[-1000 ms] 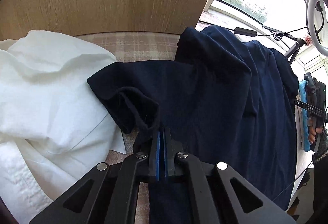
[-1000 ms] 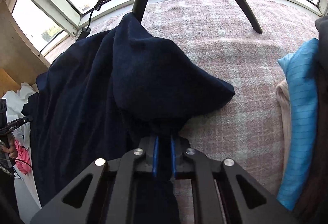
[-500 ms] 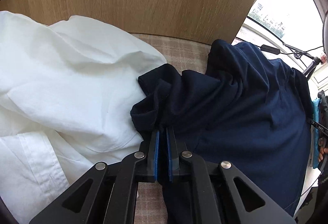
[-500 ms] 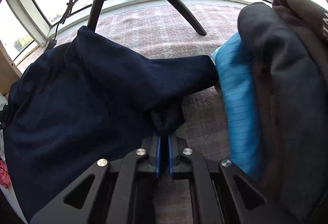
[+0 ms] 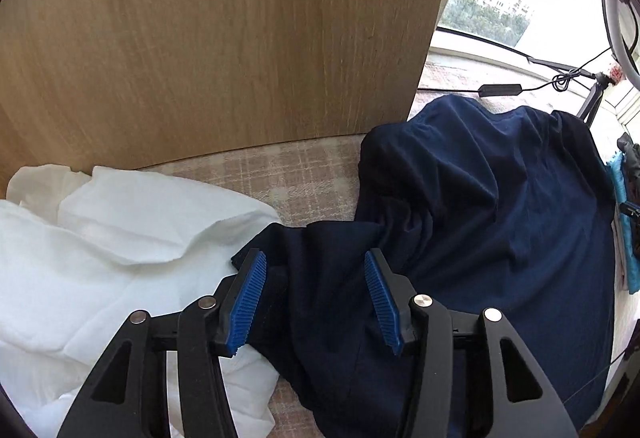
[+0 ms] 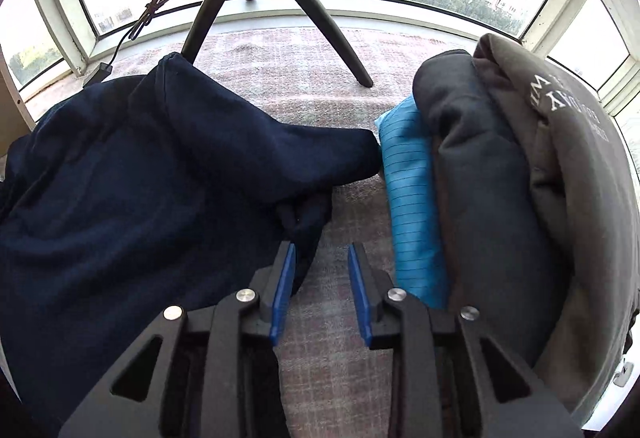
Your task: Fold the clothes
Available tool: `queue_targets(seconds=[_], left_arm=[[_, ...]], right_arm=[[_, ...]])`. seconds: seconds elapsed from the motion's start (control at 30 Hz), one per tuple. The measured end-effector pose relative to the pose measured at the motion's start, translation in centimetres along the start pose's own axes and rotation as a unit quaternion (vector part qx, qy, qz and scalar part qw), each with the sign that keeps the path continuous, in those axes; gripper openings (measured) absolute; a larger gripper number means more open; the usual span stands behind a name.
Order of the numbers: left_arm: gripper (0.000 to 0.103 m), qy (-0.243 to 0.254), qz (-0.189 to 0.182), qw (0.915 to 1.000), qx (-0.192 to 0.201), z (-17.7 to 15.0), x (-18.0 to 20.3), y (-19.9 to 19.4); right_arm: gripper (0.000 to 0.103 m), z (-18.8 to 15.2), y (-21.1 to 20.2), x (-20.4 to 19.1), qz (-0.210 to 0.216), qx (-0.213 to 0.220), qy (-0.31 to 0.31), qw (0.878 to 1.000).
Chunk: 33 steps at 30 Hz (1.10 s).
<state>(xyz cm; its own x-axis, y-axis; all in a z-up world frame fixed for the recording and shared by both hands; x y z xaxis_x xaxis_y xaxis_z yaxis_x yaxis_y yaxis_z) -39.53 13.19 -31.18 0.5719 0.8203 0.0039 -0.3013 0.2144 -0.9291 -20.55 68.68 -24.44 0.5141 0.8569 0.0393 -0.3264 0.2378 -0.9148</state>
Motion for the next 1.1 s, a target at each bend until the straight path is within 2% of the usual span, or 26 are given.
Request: queue_targets(seconds=[0.07, 0.1, 0.13, 0.17, 0.23, 0.27, 0.33, 0.37, 0.47, 0.57, 0.63, 0.7, 0.87, 0.93, 1.07, 1.1], left_arm=[[0.045, 0.027, 0.007, 0.9996, -0.007, 0.2, 0.9, 1.1], [0.032, 0.034, 0.004, 0.9994, -0.009, 0.3, 1.3, 1.4], [0.012, 0.041, 0.001, 0.9991, -0.012, 0.4, 1.6, 1.7], [0.005, 0.038, 0.005, 0.9992, -0.012, 0.5, 1.5, 1.8], [0.005, 0.024, 0.02, 0.9995, -0.008, 0.6, 0.8, 1.5], [0.005, 0.008, 0.044, 0.999, 0.003, 0.6, -0.3, 0.8], [0.005, -0.037, 0.093, 0.9945, 0.03, 0.2, -3.0, -1.1], [0.005, -0.057, 0.091, 0.9935, 0.037, -0.3, -3.9, -1.6], [0.013, -0.048, 0.101, 0.9936, 0.02, -1.1, -4.7, -1.0], [0.031, -0.037, 0.111, 0.993, 0.016, -0.6, -4.8, -0.9], [0.033, -0.034, 0.118, 0.9919, 0.034, 0.4, -5.0, -1.9], [0.033, -0.039, 0.146, 0.9872, 0.052, 1.2, -5.9, -3.2], [0.036, -0.012, 0.09, 0.9944, 0.055, 3.4, -3.6, -2.8], [0.045, 0.008, 0.082, 0.996, 0.033, 3.7, -2.4, -1.0], [0.043, 0.016, 0.068, 0.9976, -0.006, 4.0, -1.6, 2.6], [0.038, 0.02, 0.07, 0.9972, -0.015, 3.9, -1.6, 3.3]], right_arm=[[0.03, 0.6, -0.6, -0.7, 0.011, 0.012, -0.007, 1.0], [0.03, 1.1, -0.7, -1.4, 0.007, 0.021, -0.023, 0.999], [0.031, 1.6, -0.9, -2.0, 0.002, 0.031, -0.041, 0.999], [0.031, 2.1, -0.8, -2.8, 0.005, 0.04, -0.055, 0.998], [0.032, 2.7, -0.1, -4.9, 0.045, 0.038, -0.072, 0.996], [0.032, 2.9, 0.9, -5.8, 0.057, 0.028, -0.076, 0.995], [0.032, 2.6, 3.3, -7.2, 0.029, 0.002, -0.08, 0.996], [0.031, 1.9, 4.0, -7.0, 0.014, -0.009, -0.08, 0.997], [0.032, 0.7, 5.4, -6.1, -0.008, -0.026, -0.076, 0.997], [0.032, 0.7, 5.4, -5.9, 0.001, -0.034, -0.069, 0.997], [0.033, 0.7, 5.1, -5.9, 0.003, -0.035, -0.069, 0.997], [0.034, 0.7, 4.7, -6.0, 0.005, -0.035, -0.069, 0.997], [0.034, 0.6, 3.9, -6.0, 0.009, -0.036, -0.07, 0.997], [0.034, 0.6, 3.0, -6.1, 0.018, -0.029, -0.066, 0.997], [0.034, 0.5, 2.1, -6.5, 0.015, -0.021, -0.075, 0.997], [0.034, 0.4, 2.1, -6.5, 0.013, -0.021, -0.077, 0.997]])
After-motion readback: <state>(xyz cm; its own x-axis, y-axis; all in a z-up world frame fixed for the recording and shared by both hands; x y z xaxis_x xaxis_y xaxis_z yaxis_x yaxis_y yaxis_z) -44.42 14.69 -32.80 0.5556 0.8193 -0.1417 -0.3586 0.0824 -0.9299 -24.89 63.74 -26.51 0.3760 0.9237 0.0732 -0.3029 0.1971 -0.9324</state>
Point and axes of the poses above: each gripper's, at about its wrist camera, not at the fingertips, and y roughly the way its jaws point, x to its right, z to its top, the point moved 10 cm from there along y, roughly the way its jaws point, and after that the axes turned 4 degrees about y, right-handed, at the moved point
